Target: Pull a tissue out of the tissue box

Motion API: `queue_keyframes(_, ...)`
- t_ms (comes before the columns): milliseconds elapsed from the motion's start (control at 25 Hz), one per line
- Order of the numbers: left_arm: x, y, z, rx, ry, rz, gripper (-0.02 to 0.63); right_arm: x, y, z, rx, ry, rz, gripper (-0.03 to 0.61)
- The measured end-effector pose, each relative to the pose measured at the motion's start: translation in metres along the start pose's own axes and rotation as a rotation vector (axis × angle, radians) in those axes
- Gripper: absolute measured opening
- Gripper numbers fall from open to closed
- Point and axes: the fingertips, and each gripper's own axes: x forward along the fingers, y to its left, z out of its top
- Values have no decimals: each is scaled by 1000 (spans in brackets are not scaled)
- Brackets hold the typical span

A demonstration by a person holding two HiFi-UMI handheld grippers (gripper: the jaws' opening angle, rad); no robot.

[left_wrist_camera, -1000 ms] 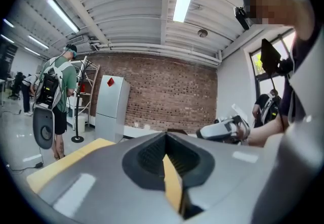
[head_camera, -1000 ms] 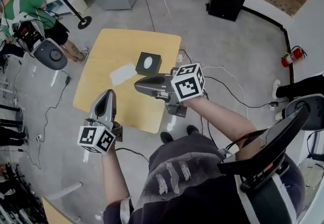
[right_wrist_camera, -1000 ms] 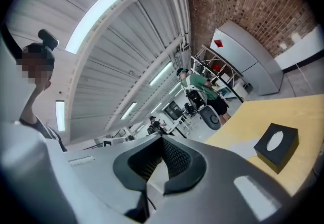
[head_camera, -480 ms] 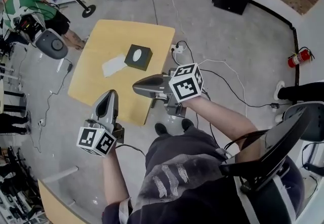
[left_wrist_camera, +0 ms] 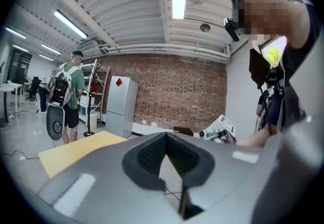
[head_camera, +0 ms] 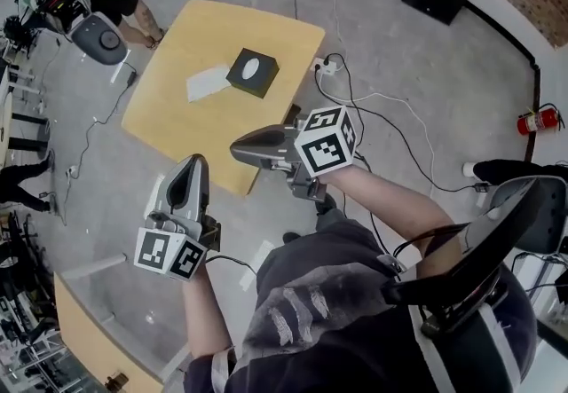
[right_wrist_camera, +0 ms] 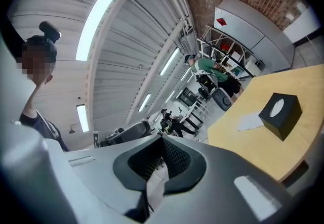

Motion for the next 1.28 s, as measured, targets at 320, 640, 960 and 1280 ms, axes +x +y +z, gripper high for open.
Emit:
queue_keyframes(320,-56,16,-12,-27,-33,75,2,40,21,-25,-22,62,18,-2)
queue_keyframes(640,-164,32,-36,-82,-106,134,2,104,74,-82,-88,137,12,-2)
queue_keyframes(960,-277,24,-56,-94,-165,138,2,162,157,-155,-141,199,32,-2)
queue_keyframes(1280,-329,11,-71,-138,-180,107,2,173,195,-194,-140,217,-17,-2)
